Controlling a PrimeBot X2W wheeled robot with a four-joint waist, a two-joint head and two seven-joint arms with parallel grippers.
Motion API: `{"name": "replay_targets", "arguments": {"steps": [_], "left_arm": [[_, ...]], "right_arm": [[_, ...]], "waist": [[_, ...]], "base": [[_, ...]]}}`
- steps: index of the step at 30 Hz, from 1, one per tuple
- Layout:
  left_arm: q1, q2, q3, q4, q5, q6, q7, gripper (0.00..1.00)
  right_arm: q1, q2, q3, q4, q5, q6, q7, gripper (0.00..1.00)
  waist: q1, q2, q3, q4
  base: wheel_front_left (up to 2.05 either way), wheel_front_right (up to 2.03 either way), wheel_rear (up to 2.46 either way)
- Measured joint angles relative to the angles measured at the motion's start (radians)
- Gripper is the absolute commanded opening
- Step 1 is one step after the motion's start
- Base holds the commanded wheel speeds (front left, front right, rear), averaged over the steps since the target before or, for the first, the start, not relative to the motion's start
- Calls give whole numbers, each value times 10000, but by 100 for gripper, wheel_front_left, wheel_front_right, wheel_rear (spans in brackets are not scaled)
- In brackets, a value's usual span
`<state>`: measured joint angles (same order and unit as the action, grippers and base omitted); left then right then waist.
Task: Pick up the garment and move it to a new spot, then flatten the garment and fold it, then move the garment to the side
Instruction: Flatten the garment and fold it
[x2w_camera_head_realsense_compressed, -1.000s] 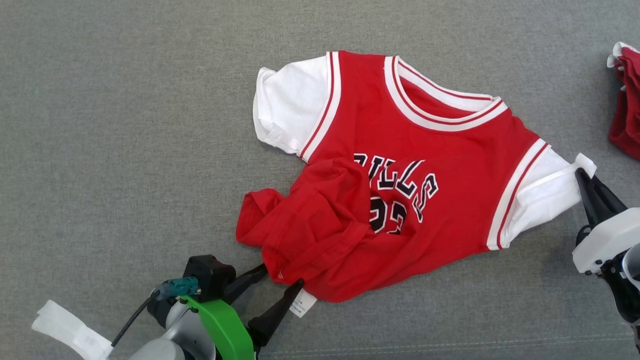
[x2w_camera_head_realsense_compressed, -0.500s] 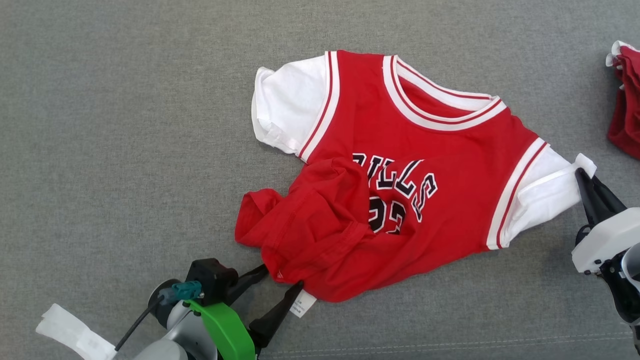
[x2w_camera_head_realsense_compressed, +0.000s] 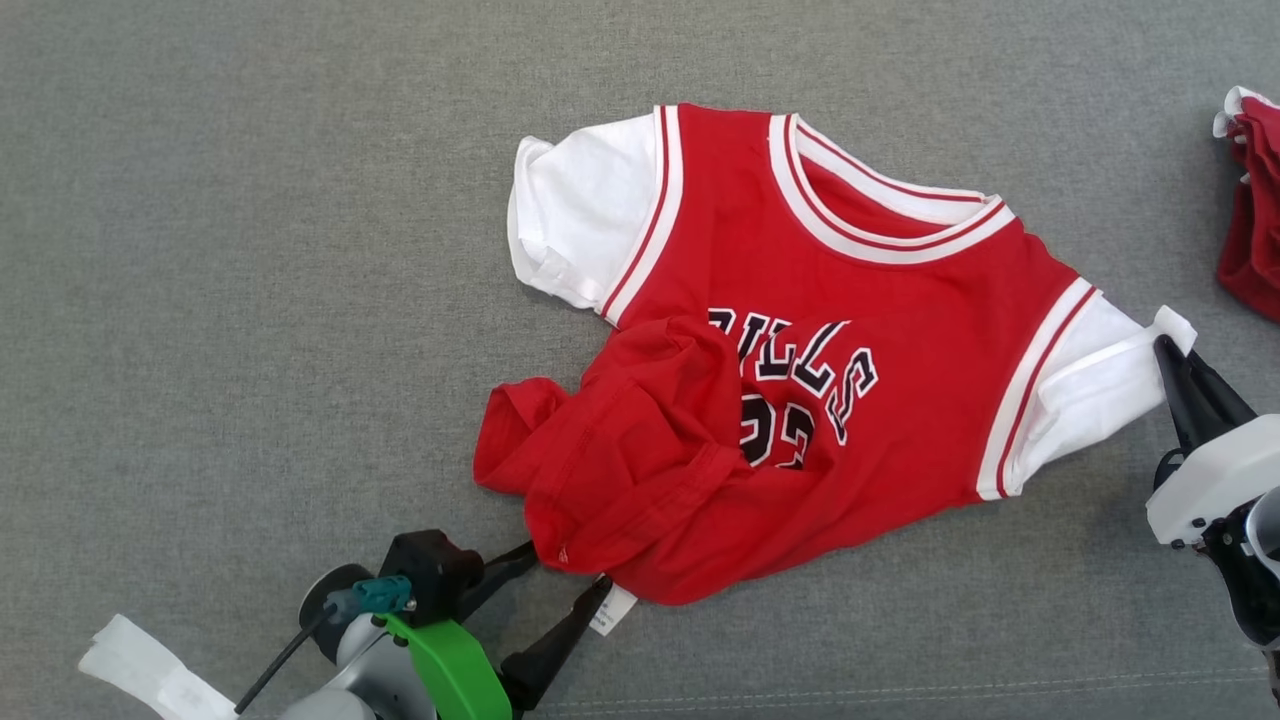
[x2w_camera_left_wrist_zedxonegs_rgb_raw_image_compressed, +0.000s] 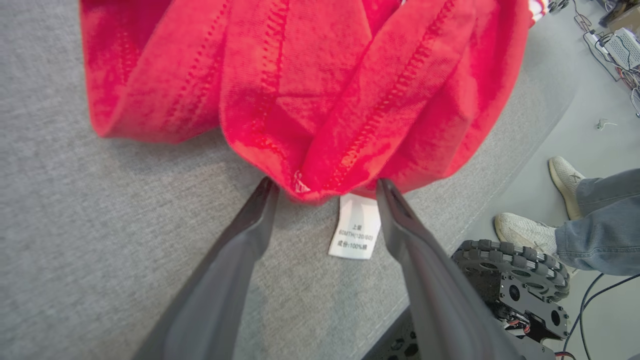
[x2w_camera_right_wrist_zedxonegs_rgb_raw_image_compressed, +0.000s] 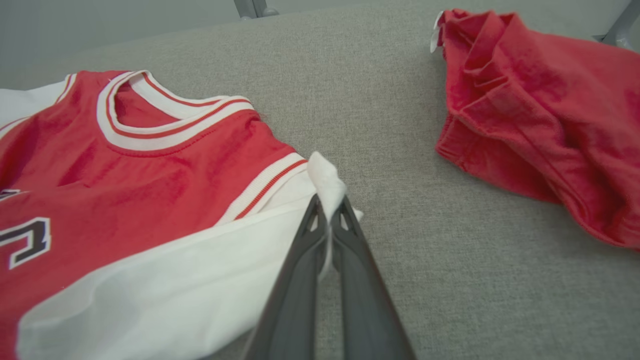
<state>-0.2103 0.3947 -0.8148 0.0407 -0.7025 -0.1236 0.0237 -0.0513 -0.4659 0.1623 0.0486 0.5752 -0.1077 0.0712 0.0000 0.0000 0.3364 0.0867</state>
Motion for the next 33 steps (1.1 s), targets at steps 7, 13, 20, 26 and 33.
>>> {"name": "replay_targets", "arguments": {"steps": [7,13,20,26,33], "left_arm": [[-254,-2,-98,67,380,0,-261,100],[-425,-15,-86,142,477,0,-508,95],[-476,-48,-127,209,552,0,-614,45],[-587,-75,-171,353,552,0,-788,35],[-592,-102,-261,470,499,-2,-817,0]], "right_arm": [[-1,-33,6,-52,0,0,15,0],[-1,-63,2,-92,0,0,88,0],[-2,-61,-2,-130,0,-2,88,0],[-2,-59,-27,-130,0,-2,88,0],[-4,-52,-31,-130,0,-6,84,0]], "waist": [[-1,0,48,16],[-1,0,124,-18],[0,0,234,-91],[0,0,277,-117],[-1,0,270,-105]], "base": [[0,0,0],[0,0,0],[0,0,0],[0,0,0],[0,0,0]]}}
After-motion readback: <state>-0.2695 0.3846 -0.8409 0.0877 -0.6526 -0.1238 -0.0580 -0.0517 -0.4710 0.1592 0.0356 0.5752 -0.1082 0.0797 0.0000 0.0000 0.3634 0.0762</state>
